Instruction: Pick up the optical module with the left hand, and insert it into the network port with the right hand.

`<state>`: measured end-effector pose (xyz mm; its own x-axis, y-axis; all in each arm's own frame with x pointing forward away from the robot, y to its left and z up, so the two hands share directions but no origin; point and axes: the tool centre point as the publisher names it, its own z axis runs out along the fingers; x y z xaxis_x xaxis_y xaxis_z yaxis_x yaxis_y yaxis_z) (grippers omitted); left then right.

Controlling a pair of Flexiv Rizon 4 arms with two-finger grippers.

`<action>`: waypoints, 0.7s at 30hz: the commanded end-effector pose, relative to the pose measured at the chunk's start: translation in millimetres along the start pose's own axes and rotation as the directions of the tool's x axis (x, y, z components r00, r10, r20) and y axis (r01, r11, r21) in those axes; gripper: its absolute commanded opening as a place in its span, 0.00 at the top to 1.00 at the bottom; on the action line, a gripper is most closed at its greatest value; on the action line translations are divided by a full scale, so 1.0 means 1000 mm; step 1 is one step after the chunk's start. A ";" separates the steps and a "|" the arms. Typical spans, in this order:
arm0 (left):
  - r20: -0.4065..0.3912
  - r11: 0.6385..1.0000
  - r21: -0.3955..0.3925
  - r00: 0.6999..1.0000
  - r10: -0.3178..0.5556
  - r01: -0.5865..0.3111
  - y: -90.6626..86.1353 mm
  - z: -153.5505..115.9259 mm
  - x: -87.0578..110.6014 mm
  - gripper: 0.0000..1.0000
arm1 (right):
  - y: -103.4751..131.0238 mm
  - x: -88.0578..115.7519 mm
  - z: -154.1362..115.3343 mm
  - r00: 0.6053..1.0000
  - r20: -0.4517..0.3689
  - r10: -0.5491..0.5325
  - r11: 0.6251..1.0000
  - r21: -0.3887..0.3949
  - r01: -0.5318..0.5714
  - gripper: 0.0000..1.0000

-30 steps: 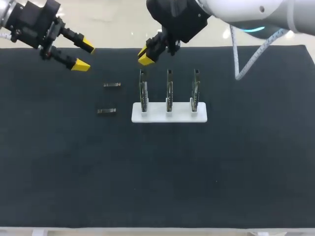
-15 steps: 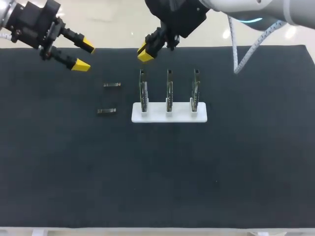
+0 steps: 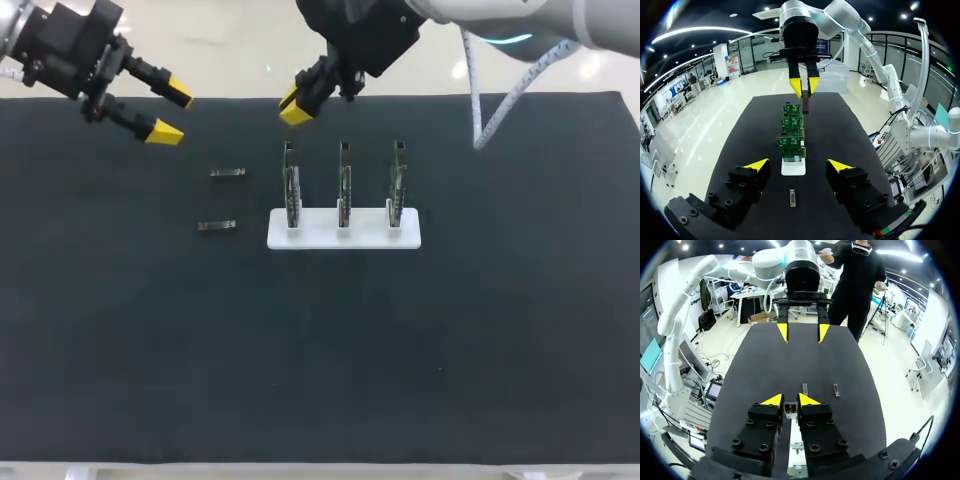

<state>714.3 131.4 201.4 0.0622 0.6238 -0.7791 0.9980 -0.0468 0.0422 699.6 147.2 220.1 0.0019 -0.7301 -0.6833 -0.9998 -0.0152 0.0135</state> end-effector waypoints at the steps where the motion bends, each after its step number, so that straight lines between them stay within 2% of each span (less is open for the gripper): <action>1: -0.002 1.000 0.001 1.000 0.000 0.000 0.000 0.000 0.000 0.00 | -0.024 -0.005 0.017 1.000 -0.003 -0.009 0.999 -0.031 0.009 1.00; 12: -0.002 1.000 0.001 1.000 0.000 0.000 0.000 0.000 0.000 0.00 | -0.051 -0.005 0.033 0.999 -0.010 -0.043 0.998 -0.049 0.042 1.00; 21: -0.002 1.000 0.001 1.000 0.000 0.000 0.000 0.000 0.000 0.00 | -0.061 0.007 0.037 0.998 -0.002 -0.059 0.996 -0.059 0.059 1.00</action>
<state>714.3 131.6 201.2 0.0627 0.6232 -0.7795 0.9980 -0.0472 0.0426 754.2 168.7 189.8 0.0604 -0.7328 -0.6777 -0.9970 -0.0772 -0.0054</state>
